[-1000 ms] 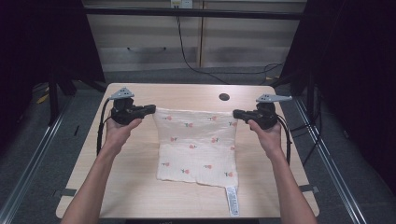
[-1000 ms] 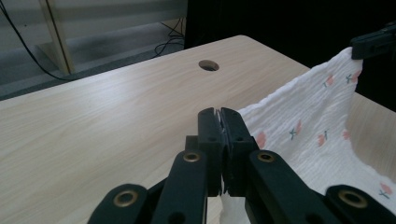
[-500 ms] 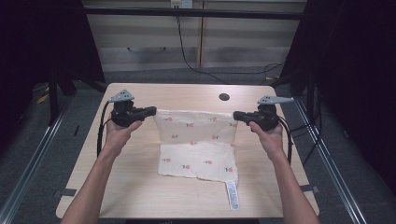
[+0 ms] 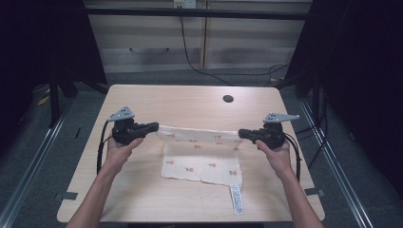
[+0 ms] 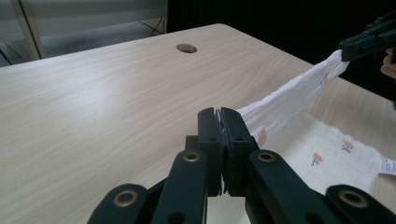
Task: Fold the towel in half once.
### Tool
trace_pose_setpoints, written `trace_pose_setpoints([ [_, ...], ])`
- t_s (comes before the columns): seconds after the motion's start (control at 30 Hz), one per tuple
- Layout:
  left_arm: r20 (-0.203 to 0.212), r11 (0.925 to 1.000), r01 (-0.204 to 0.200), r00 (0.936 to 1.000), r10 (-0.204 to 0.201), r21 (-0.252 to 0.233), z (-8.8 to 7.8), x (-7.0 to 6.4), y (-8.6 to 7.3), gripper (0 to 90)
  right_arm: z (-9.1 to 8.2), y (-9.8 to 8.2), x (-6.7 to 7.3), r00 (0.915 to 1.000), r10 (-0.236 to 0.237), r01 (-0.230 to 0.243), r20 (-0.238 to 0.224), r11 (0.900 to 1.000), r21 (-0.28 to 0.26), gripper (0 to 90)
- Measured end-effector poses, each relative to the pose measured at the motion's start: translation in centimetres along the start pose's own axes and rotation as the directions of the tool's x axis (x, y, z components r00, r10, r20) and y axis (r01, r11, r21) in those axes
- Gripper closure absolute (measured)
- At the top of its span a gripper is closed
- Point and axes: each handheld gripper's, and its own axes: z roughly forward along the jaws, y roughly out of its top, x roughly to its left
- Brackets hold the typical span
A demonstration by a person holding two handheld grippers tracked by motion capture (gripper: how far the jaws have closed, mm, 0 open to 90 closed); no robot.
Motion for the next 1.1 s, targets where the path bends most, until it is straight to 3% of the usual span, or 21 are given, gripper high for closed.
trace_pose_setpoints([
  [0.27, 0.019, 0.9988, -0.043, 0.9989, 0.042, 0.024, -0.5, -1.5, -1.0, 87.9, -0.4, -2.2, 1.0, 0.9999, 0.007, -0.006, -0.012, 1.000, 0.029, 86.9],
  [0.43, 0.031, 0.9986, -0.043, 0.9986, 0.042, 0.030, -1.1, -1.9, -1.6, 87.9, -1.1, -2.8, 1.8, 0.9999, -0.002, 0.003, -0.015, 0.999, 0.041, 86.8],
  [0.53, 0.020, 0.9970, -0.057, 0.9982, 0.056, 0.052, -1.4, -2.5, -2.0, 87.9, -1.5, -3.1, 2.6, 0.9997, -0.016, 0.017, -0.020, 0.999, 0.050, 86.8],
  [0.57, 0.033, 0.9947, -0.088, 0.9958, 0.086, 0.054, -1.7, -3.5, -2.1, 87.9, -1.9, -3.3, 3.3, 0.9996, -0.026, 0.027, -0.011, 0.998, 0.057, 86.8],
  [0.63, 0.048, 0.9943, -0.090, 0.9950, 0.087, 0.057, -2.1, -4.1, -2.3, 87.9, -2.4, -3.5, 3.8, 0.9996, -0.027, 0.027, -0.013, 0.999, 0.045, 86.9],
  [0.8, 0.057, 0.9924, -0.097, 0.9941, 0.092, 0.076, -2.6, -4.4, -3.5, 87.8, -3.2, -4.7, 5.1, 0.9990, -0.042, 0.044, -0.016, 0.996, 0.082, 86.6],
  [0.93, 0.084, 0.9788, -0.112, 0.9915, 0.099, 0.171, -1.8, -4.9, -6.0, 87.8, -2.9, -6.6, 5.8, 0.9989, -0.038, 0.042, -0.028, 0.990, 0.138, 86.2],
  [1.07, 0.104, 0.9705, -0.115, 0.9901, 0.095, 0.212, -1.4, -5.1, -6.9, 87.4, -2.4, -8.0, 6.1, 0.9987, -0.035, 0.041, -0.037, 0.979, 0.198, 84.6],
  [1.1, 0.107, 0.9656, -0.118, 0.9897, 0.096, 0.231, -1.3, -5.1, -7.5, 87.4, -2.0, -8.9, 6.1, 0.9989, -0.023, 0.031, -0.042, 0.975, 0.220, 83.9],
])
